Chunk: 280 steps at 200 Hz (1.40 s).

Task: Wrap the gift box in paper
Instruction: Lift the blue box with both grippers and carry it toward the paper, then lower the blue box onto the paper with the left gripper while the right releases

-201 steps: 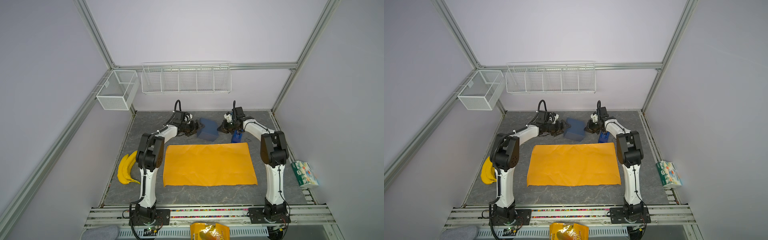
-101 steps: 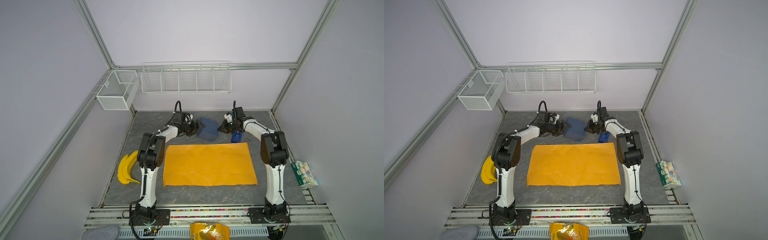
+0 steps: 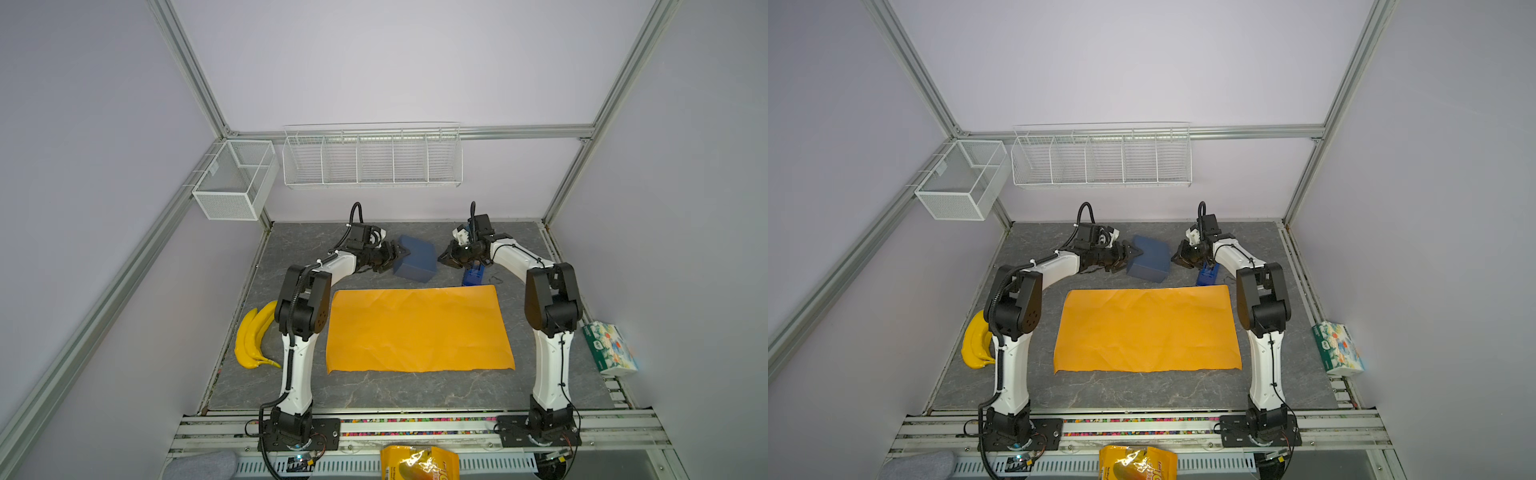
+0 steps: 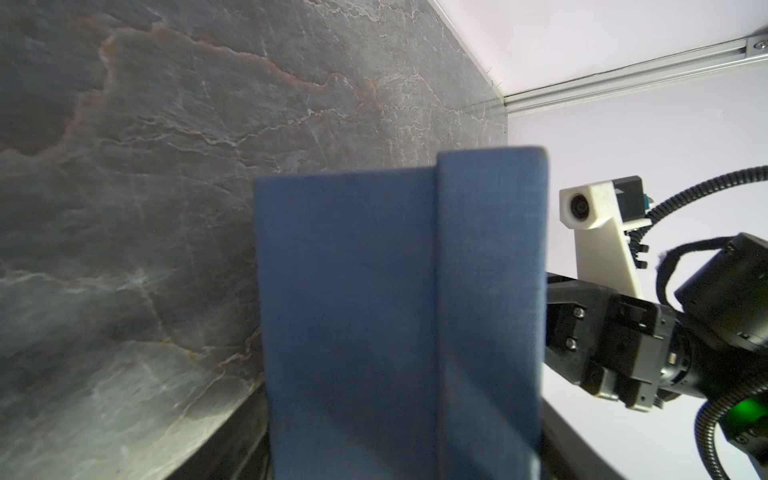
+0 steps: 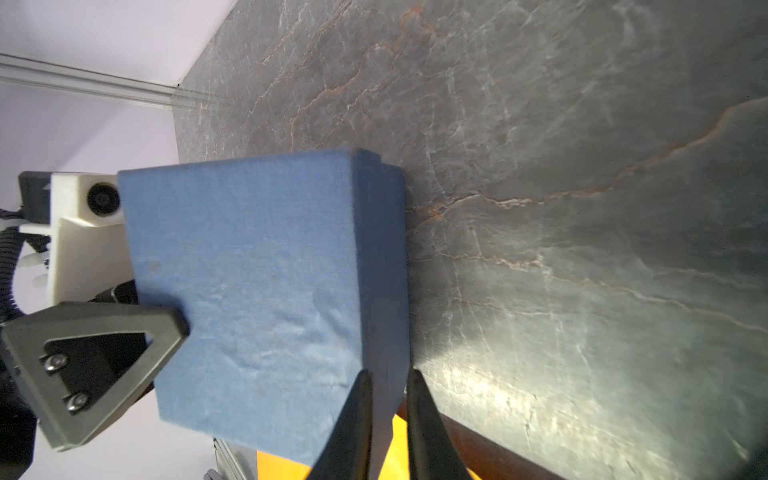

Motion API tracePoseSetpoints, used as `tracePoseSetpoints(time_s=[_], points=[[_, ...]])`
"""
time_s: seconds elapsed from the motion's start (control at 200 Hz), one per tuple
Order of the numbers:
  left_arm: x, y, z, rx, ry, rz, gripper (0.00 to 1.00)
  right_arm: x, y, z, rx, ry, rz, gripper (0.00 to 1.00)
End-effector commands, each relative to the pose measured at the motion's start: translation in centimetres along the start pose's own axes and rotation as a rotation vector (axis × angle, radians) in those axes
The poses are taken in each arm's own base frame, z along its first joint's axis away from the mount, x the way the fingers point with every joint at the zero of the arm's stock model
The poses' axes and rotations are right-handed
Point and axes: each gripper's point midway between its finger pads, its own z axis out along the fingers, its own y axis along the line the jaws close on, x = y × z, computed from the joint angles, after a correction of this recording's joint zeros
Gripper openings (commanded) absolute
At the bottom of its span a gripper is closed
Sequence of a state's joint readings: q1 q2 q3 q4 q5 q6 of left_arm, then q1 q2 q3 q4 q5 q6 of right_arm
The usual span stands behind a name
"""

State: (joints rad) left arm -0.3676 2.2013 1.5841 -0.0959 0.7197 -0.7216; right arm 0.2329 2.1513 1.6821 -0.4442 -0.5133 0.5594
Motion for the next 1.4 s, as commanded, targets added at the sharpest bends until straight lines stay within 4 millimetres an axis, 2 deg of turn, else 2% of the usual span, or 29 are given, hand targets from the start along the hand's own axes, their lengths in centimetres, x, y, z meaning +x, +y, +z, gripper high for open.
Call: tracePoseSetpoints(time_s=[0.0,0.145,0.285,0.31,0.36,0.485,0.65,0.855,1.06,1.18,1.395], points=[[-1.3,-3.9,-2.1,0.036,-0.054,0.067,0.75,-0.7,2.2,-3.9,-0.014,-0.064,-0.030,0.21],[-0.7,-5.1,-3.9,0.042,-0.074,0.078,0.74,-0.2,2.8,-6.1,-0.017,-0.085,-0.048,0.21],[0.9,-6.0,-5.7,0.056,-0.086,0.068,0.74,1.2,3.6,-7.7,-0.029,-0.087,-0.063,0.21],[1.2,-6.1,-6.1,0.058,-0.088,0.065,0.74,0.7,2.8,-8.6,-0.022,-0.106,-0.049,0.21],[2.0,-6.3,-6.9,0.062,-0.092,0.063,0.74,1.2,2.7,-9.2,-0.021,-0.108,-0.047,0.21],[4.4,-6.7,-8.4,0.062,-0.096,0.054,0.73,2.8,2.4,-10.2,-0.020,-0.105,-0.049,0.21],[9.0,-6.5,-9.6,0.041,-0.081,0.033,0.73,5.1,1.8,-11.4,-0.009,-0.102,-0.053,0.21],[14.6,-5.9,-10.1,0.027,-0.067,-0.001,0.73,7.8,0.6,-12.3,0.017,-0.092,-0.052,0.21],[18.4,-5.1,-9.5,0.033,-0.045,-0.037,0.73,9.2,-0.7,-12.4,0.037,-0.073,-0.045,0.21],[19.5,-5.3,-8.7,0.058,-0.034,-0.047,0.73,9.5,-1.0,-12.6,0.043,-0.071,-0.045,0.21],[19.9,-4.7,-7.7,0.053,-0.029,-0.059,0.73,9.5,-1.0,-12.5,0.041,-0.066,-0.047,0.21]])
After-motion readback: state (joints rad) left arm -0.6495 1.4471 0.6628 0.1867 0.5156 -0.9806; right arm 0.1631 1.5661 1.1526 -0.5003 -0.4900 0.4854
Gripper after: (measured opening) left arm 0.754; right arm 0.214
